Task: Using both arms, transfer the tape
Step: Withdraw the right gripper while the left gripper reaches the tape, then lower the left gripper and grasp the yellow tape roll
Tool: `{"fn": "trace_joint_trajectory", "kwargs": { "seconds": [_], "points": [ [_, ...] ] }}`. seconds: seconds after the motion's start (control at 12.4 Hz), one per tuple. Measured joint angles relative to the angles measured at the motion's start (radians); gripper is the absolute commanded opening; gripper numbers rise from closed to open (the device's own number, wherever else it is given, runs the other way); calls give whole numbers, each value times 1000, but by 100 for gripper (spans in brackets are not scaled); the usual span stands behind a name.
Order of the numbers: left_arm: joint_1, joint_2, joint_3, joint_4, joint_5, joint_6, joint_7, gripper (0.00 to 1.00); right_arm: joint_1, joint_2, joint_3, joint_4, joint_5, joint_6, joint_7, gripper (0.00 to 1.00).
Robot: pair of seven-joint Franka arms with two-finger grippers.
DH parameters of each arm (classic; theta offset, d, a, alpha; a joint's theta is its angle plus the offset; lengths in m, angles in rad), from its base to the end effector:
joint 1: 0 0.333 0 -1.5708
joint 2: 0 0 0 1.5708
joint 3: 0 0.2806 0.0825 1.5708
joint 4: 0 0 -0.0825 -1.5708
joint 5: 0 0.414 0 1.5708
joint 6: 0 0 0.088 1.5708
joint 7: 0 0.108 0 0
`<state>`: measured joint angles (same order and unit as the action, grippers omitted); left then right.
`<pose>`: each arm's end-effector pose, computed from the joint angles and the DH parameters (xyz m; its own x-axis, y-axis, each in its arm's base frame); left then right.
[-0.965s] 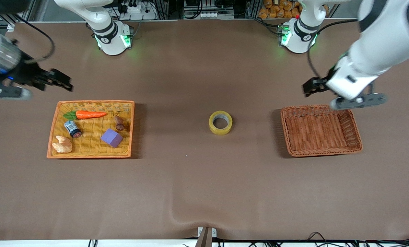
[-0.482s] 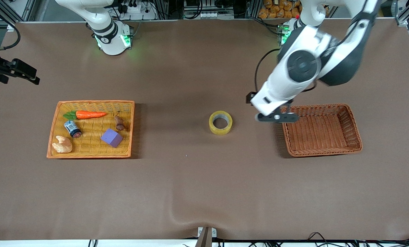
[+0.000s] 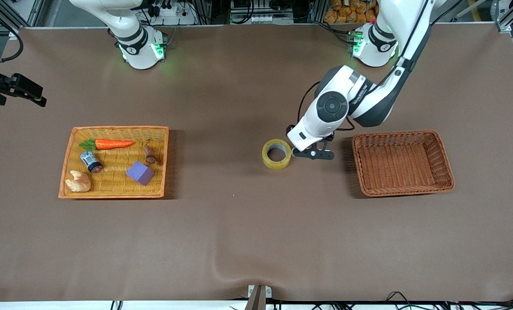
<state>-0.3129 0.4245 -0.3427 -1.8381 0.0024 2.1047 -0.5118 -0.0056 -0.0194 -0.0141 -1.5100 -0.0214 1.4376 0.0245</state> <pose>0.5066 -0.3817 0.2484 0.9745 -0.1287 -0.1837 -0.1208 -0.9912 0.0534 0.5651 -0.0137 0.6181 0.9975 -0.0470 -0.0524 -0.0459 -0.9987 0.0223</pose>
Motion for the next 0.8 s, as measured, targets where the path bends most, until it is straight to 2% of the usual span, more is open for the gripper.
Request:
{"fn": "trace_joint_trajectory", "kwargs": {
  "seconds": [0.24, 0.4, 0.8],
  "points": [
    [-33, 68, 0, -1, 0, 108, 0, 85, -7, 1, 1, 0, 4, 0, -9, 100],
    [-34, 107, 2, 3, 0, 151, 0, 77, -7, 1, 4, 0, 5, -1, -10, 100],
    [-38, 198, 3, 86, 1, 173, 2, 57, -7, 3, 8, 0, 6, -8, -16, 100]
  ]
}}
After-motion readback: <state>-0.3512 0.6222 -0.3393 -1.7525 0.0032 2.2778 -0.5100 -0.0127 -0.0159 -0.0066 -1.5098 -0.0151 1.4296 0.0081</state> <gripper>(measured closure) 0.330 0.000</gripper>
